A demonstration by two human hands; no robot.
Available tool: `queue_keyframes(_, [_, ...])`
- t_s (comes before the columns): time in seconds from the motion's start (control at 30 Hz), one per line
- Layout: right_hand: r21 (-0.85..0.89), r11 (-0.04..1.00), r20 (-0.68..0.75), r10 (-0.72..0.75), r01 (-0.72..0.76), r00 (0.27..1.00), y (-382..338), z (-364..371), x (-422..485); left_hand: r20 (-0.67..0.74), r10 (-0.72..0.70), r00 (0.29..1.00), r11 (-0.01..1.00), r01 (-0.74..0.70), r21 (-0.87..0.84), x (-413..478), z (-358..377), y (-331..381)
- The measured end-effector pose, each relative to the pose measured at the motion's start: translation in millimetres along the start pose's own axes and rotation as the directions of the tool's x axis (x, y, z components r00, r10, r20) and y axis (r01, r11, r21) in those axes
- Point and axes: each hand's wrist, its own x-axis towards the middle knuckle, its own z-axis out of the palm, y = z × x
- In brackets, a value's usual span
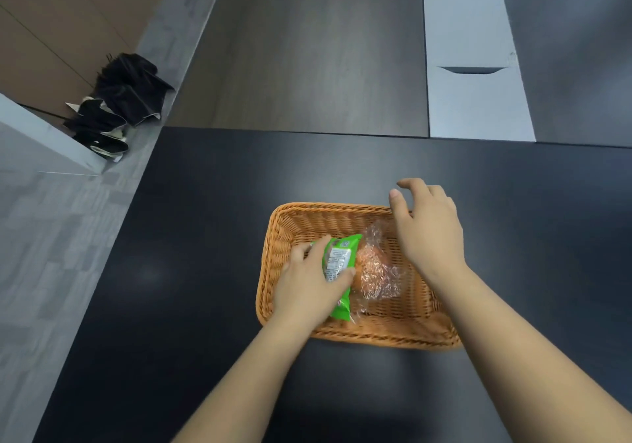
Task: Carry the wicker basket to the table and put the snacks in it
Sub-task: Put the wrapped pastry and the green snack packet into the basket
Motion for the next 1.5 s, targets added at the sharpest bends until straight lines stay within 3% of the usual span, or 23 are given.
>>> queue_keyframes(0.1, [-0.016,1.0,0.017,-0.014,0.014,1.0,4,5,-14,0.002,-0.037,0.999,0.999,0.037,-0.029,8,7,-8])
queue_keyframes(0.27, [-0.002,0.999,-0.017,-0.039,0.039,0.999,10,9,-29,0.077,-0.017,0.997,0.991,0.007,0.131,3,0,-8])
queue_keyframes(0.37, [-0.003,1.0,-0.075,0.006,-0.006,0.997,19,4,-35,-0.168,0.069,0.983,0.997,-0.061,0.053,-3,-16,-9])
queue_keyframes(0.43, [-0.019,0.999,-0.117,0.047,-0.05,0.992,29,1,-38,-0.33,0.046,0.943,0.999,-0.052,-0.008,1,-27,-19])
queue_keyframes(0.57, [-0.059,0.985,-0.113,0.157,-0.164,0.981,52,4,-41,-0.198,-0.141,0.97,0.989,0.128,-0.075,10,-33,-41])
queue_keyframes(0.77, [-0.006,0.942,0.011,0.334,-0.334,0.942,62,8,-49,-0.183,-0.161,0.97,0.973,0.125,-0.193,11,-29,-45])
queue_keyframes(1.5, [0.03,0.942,0.002,0.334,-0.334,0.943,98,1,-127,-0.178,-0.128,0.976,0.979,0.095,-0.178,-47,2,-58])
